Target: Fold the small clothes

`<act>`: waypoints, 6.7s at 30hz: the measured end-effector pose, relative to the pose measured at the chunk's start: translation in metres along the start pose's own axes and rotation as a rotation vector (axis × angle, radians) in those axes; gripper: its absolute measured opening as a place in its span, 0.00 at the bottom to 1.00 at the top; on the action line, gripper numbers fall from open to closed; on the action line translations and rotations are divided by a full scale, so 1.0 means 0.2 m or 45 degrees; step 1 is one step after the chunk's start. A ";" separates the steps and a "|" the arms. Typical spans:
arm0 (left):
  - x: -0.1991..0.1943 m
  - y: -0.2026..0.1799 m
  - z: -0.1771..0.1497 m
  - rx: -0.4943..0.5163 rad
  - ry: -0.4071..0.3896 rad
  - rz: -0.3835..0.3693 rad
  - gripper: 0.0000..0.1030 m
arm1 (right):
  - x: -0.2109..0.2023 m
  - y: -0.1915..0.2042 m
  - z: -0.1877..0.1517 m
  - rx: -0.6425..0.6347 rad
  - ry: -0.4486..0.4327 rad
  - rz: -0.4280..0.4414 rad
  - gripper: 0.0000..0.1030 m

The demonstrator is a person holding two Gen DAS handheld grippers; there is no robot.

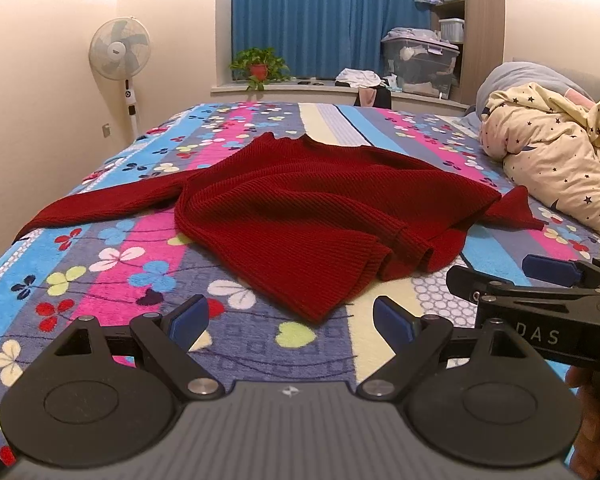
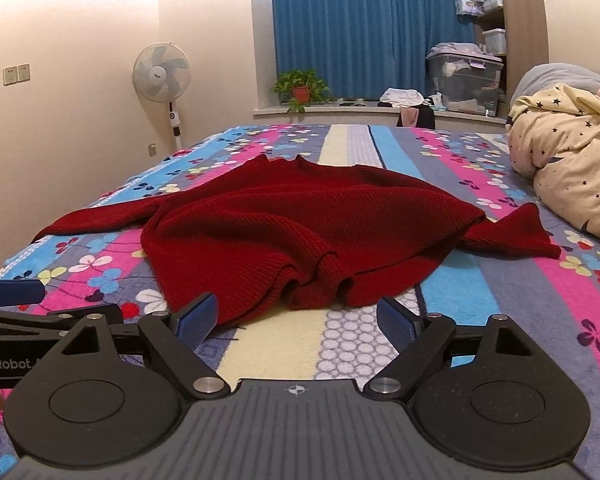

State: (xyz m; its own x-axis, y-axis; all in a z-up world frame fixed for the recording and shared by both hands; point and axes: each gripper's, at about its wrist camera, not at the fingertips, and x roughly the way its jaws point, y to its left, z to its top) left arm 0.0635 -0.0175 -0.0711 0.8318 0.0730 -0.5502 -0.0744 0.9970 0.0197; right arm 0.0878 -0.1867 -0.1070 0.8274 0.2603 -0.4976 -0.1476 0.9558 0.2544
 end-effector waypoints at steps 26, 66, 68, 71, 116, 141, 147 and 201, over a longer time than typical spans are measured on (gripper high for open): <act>-0.01 -0.01 -0.01 0.009 0.001 -0.002 0.90 | 0.02 0.04 0.00 -0.009 0.013 0.003 0.83; -0.02 -0.03 -0.02 0.020 0.014 -0.001 0.90 | 0.03 0.08 -0.01 -0.054 -0.006 -0.028 0.81; -0.02 -0.03 -0.02 0.020 0.013 -0.002 0.90 | 0.03 0.08 -0.01 -0.055 -0.007 -0.029 0.81; -0.02 -0.03 -0.02 0.019 0.014 -0.001 0.90 | 0.03 0.08 -0.01 -0.054 -0.005 -0.029 0.81; -0.01 -0.04 -0.03 0.056 0.037 0.000 0.90 | 0.02 0.05 0.00 -0.005 -0.076 -0.093 0.82; 0.81 0.10 0.03 -0.336 0.374 0.045 0.59 | 0.06 -0.16 0.08 0.215 0.059 -0.102 0.40; 0.85 0.03 0.07 -0.310 0.390 0.059 0.39 | 0.07 -0.18 0.07 0.212 0.069 -0.108 0.40; 0.63 0.92 0.15 -0.144 0.550 -0.246 0.09 | 0.28 -0.86 0.28 0.463 0.059 0.029 0.05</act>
State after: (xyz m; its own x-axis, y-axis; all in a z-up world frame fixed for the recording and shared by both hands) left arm 0.1703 0.1765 -0.1114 0.5335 -0.1538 -0.8317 -0.0206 0.9807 -0.1946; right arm 0.1898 -0.3436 -0.1328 0.7994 0.2949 -0.5234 0.0436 0.8404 0.5401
